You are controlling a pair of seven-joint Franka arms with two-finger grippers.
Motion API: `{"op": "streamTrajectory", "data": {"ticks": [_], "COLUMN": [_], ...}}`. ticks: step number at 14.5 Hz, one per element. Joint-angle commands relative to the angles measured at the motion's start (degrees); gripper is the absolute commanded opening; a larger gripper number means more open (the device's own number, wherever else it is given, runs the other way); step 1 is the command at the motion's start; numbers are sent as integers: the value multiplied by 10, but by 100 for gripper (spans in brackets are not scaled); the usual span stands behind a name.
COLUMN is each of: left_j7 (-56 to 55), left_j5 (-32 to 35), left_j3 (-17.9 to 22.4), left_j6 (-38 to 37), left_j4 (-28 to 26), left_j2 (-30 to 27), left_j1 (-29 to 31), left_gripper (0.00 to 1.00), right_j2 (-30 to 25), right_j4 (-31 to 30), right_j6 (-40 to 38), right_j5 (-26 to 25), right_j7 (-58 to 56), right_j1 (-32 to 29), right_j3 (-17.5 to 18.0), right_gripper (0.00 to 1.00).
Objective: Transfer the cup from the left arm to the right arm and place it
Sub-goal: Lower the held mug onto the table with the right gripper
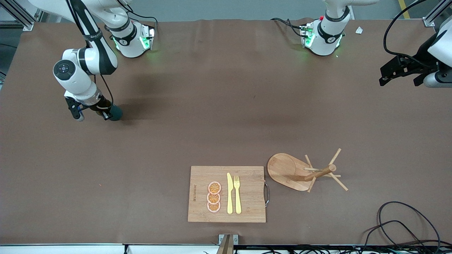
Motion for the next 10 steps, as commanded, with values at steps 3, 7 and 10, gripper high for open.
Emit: {"op": "streamTrajectory", "data": {"ticks": [3,7,10], "left_j7": [13,13,14], "left_j5": [11,9,9], "left_j3": [-4,-5,-4], "left_j6": [7,6,6], "left_j4": [-7,-8,-7], "left_j2": [-8,-9,-9], "left_j1": [3,3,3], "left_gripper": [100,100,100], "right_j2": [4,-29,-89], "right_j4": [-9,-23,-7], "right_j6": [12,-5,-120], "right_j5": [9,9,9], "right_j7": [-9,-10,-9], "right_j1": [-11,-7,2], "right_j3": [6,7,12], "right_gripper": [68,100,100]}}
